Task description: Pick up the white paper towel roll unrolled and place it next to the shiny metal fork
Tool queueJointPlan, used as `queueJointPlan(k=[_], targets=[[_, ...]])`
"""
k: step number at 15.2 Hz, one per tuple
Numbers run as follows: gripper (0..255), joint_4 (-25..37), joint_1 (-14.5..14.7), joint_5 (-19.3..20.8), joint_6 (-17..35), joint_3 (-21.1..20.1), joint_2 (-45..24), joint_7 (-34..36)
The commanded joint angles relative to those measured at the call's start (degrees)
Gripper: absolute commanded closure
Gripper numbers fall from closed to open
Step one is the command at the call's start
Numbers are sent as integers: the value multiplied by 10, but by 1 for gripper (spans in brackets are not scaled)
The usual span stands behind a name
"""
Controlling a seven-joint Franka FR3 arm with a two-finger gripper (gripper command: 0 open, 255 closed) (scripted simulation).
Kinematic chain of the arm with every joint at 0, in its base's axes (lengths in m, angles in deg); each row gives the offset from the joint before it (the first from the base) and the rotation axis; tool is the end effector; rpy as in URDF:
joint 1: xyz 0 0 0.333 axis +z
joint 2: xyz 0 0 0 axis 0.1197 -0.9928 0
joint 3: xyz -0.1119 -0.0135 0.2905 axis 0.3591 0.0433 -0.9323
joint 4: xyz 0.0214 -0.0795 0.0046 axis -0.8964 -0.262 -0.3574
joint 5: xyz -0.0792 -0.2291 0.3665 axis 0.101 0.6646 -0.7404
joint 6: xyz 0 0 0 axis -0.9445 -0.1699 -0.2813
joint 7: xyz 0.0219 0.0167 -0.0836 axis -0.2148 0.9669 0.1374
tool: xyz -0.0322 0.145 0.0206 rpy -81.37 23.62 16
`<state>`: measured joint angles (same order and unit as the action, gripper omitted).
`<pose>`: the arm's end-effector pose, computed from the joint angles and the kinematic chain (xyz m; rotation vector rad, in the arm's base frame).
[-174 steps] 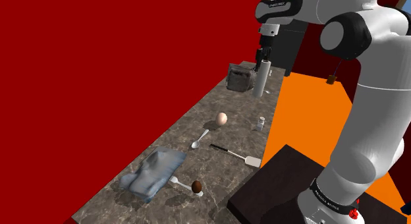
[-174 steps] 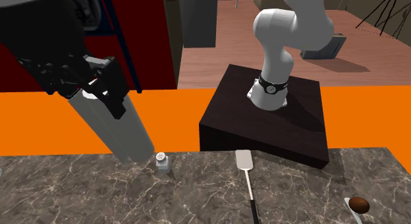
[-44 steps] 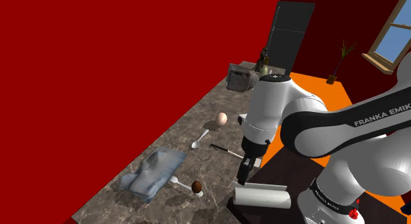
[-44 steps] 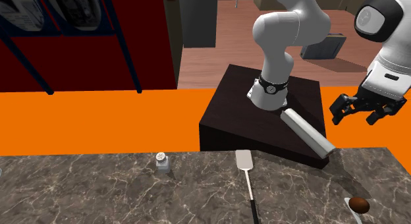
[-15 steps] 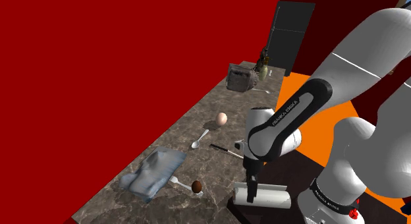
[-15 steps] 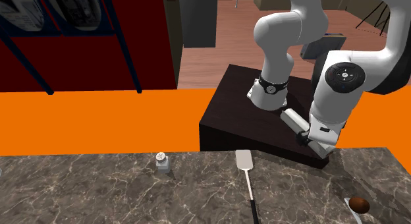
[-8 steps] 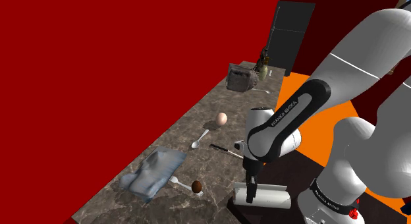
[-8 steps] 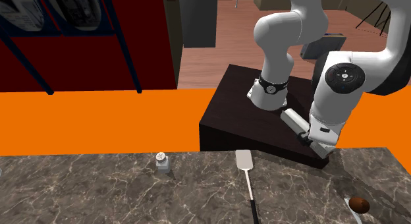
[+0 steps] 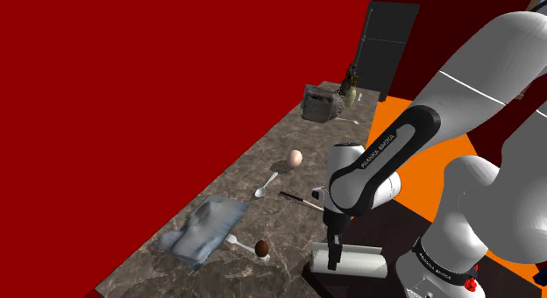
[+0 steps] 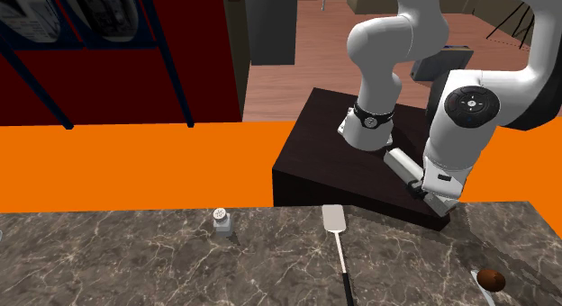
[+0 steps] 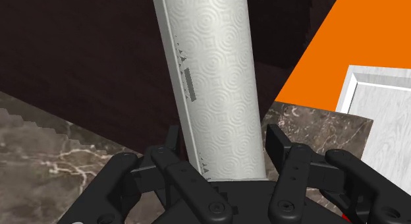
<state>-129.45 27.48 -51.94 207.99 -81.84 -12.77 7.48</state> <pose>0.2466 0.1728 0.1030 -2.6670 -0.8660 0.2627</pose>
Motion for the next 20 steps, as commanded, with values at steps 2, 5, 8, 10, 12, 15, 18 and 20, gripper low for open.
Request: queueJointPlan(k=[2, 5, 8, 10, 12, 15, 18, 20], targets=[[255, -3, -5, 15, -9, 0, 14, 14], [255, -9, -18, 55, -39, -4, 56, 50], [255, -13, -32, 87, -73, -8, 97, 80], [255, -13, -40, 105, -96, -10, 123, 98], [255, -12, -48, 121, -119, -13, 147, 113], [255, -9, -58, 141, -155, -16, 182, 134], [255, -4, -66, 158, -190, -17, 214, 151], [255, 1, -71, 167, -213, -18, 234, 162]])
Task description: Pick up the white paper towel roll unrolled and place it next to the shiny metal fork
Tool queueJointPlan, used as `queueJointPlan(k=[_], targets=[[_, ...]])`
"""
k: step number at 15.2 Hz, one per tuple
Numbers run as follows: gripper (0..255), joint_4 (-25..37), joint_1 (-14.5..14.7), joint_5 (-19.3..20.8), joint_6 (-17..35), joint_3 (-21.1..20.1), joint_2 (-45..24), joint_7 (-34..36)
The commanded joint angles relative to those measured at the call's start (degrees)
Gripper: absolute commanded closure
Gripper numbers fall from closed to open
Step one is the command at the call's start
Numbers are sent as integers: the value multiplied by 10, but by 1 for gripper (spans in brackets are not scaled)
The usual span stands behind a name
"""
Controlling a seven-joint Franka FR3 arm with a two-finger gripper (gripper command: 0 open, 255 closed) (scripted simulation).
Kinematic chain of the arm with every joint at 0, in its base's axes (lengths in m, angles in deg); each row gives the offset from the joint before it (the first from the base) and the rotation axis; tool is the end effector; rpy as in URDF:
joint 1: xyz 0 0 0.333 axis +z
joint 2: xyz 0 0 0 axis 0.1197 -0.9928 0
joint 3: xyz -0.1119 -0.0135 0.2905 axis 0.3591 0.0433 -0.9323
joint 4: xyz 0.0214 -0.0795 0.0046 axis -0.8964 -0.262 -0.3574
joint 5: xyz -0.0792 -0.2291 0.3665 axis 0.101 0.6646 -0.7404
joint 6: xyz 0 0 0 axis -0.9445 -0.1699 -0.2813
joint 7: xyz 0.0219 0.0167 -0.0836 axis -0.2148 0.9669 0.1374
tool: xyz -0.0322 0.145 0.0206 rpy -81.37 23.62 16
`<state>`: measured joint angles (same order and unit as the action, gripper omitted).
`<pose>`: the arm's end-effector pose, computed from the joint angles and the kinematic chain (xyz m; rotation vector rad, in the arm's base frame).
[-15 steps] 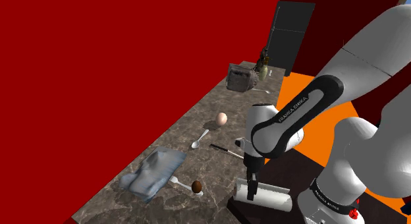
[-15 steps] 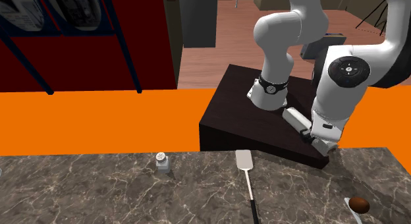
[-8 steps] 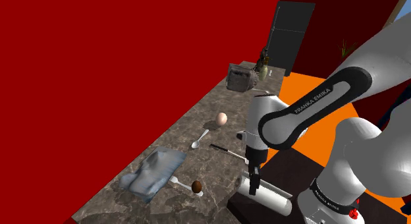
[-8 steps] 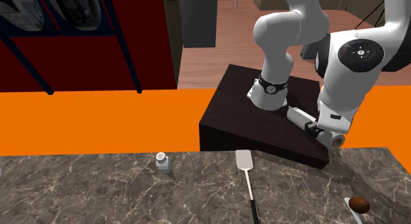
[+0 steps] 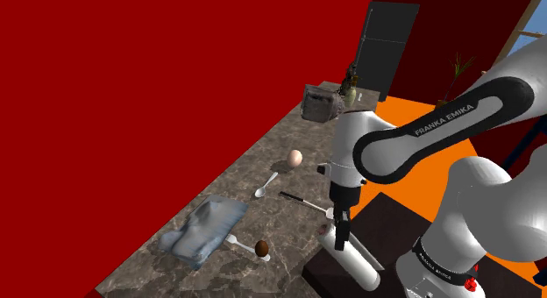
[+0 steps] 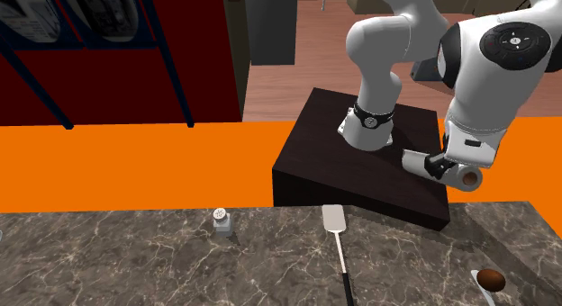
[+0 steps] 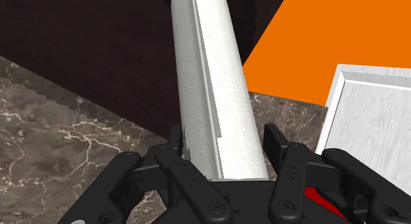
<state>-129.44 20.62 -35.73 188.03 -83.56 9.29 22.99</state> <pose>0.2644 0.1795 0.2068 -2.6673 -0.8641 0.2623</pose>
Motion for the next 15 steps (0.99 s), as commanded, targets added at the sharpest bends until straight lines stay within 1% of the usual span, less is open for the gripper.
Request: queueJointPlan(k=[1, 7, 11, 15], targets=[[255, 3, -4, 9, -25, -1, 23, 12], [255, 23, -15, 31, -91, -1, 72, 38], [255, 88, 17, -5, -36, -27, -37, 54], [255, 160, 36, -25, 1, -50, -136, 73]])
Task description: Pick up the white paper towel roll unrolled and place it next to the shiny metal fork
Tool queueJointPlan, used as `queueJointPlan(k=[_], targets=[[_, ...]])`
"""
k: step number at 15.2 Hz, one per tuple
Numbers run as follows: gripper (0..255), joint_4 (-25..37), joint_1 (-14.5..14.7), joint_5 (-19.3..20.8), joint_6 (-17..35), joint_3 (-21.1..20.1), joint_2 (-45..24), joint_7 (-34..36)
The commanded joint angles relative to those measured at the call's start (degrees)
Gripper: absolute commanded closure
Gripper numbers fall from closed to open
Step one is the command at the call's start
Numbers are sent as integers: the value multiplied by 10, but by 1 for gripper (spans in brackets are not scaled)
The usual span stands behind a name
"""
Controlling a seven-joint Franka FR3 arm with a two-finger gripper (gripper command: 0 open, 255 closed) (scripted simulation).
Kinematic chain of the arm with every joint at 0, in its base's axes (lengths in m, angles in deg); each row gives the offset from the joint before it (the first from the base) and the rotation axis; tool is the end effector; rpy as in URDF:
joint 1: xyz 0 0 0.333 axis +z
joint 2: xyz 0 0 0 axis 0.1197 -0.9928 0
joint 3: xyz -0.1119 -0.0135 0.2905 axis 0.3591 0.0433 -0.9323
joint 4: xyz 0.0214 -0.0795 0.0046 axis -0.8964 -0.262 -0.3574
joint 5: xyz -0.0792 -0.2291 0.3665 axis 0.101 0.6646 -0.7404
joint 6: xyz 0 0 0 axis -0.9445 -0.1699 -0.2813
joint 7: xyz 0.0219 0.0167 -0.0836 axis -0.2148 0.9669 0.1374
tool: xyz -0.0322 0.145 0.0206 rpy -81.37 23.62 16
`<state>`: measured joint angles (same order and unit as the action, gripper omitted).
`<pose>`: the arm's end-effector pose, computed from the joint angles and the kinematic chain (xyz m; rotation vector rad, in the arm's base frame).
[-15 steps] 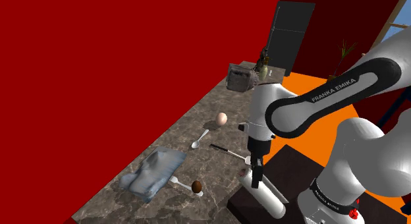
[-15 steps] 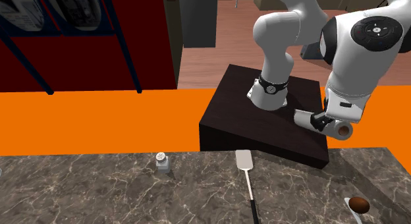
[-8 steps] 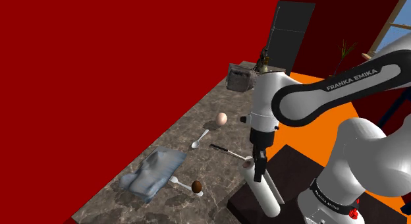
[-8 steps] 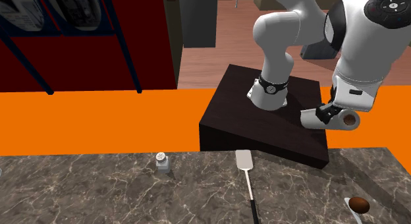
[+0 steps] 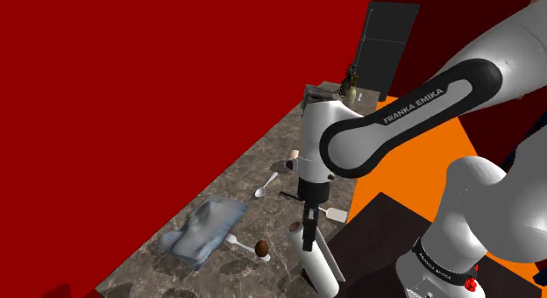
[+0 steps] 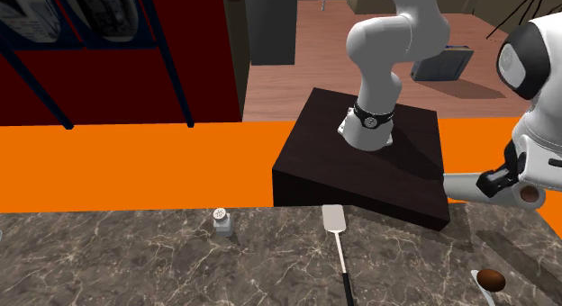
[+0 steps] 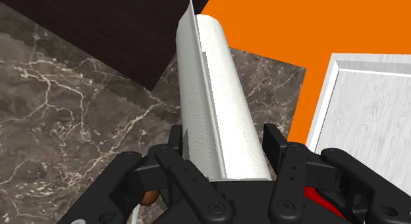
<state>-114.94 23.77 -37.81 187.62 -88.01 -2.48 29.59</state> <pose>0.3054 0.2652 0.2370 -2.6679 -0.8658 0.2628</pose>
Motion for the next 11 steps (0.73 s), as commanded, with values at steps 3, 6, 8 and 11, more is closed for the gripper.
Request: queueJointPlan(k=[3, 6, 8, 11], targets=[[255, 74, 14, -7, 24, -21, -86, 26], [255, 136, 21, -2, 37, -33, -151, 48], [255, 179, 26, 6, 42, -39, -193, 64], [255, 247, 35, 22, 44, -45, -255, 91]])
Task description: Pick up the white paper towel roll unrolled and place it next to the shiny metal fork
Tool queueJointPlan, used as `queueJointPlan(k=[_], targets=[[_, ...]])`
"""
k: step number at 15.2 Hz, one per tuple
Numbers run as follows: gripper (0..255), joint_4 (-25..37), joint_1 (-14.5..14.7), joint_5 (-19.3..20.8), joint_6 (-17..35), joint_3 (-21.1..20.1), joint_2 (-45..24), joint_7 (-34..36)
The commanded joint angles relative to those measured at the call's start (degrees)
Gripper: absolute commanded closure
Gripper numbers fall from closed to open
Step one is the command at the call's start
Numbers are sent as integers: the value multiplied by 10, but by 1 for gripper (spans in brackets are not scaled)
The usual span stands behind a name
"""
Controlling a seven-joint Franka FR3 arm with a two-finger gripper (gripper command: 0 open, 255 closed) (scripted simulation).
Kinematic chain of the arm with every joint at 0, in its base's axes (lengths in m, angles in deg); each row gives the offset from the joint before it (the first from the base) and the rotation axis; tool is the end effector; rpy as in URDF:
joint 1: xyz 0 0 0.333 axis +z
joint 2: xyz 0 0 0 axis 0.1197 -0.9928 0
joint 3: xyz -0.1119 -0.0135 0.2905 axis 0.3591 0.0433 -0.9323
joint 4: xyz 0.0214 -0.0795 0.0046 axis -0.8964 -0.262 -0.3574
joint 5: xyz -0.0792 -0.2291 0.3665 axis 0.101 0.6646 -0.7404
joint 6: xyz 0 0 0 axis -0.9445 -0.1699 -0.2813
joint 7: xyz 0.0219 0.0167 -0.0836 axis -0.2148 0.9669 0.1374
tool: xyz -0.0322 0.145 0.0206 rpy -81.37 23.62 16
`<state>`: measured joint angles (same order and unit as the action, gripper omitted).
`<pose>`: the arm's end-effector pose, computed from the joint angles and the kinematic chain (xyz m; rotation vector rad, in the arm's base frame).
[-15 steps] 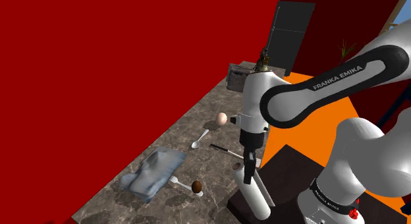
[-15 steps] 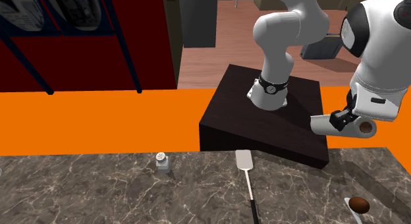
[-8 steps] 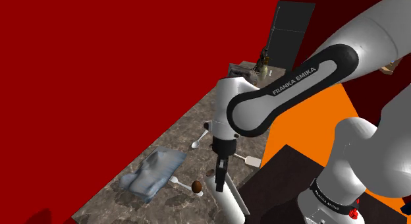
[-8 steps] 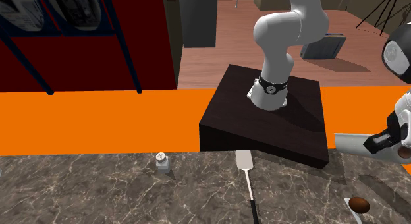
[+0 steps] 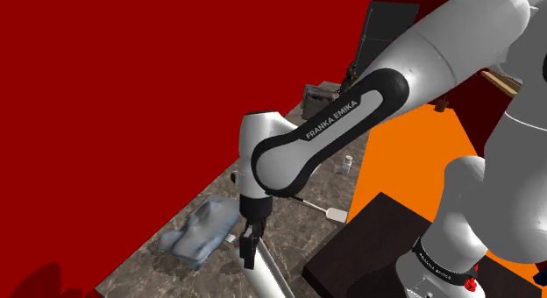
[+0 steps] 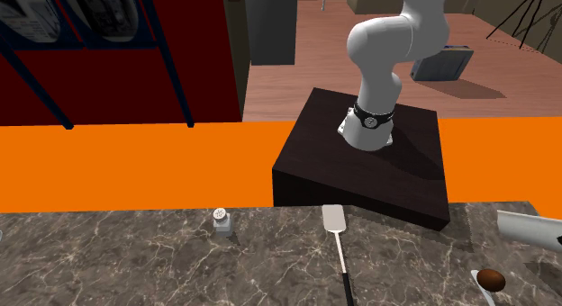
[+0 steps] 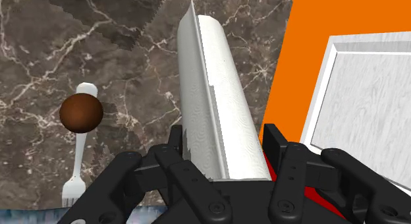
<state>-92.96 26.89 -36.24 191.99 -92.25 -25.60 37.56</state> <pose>0.3613 0.3940 0.2181 -2.6677 -0.8658 0.2636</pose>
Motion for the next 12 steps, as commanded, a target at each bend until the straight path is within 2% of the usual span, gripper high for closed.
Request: queueJointPlan(k=[1, 7, 12], targets=[[255, 50, 7, 12, 0, -4, -44, 21], [255, 204, 32, 53, -17, -4, -166, 78], [255, 356, 58, 86, -52, 2, -272, 123]])
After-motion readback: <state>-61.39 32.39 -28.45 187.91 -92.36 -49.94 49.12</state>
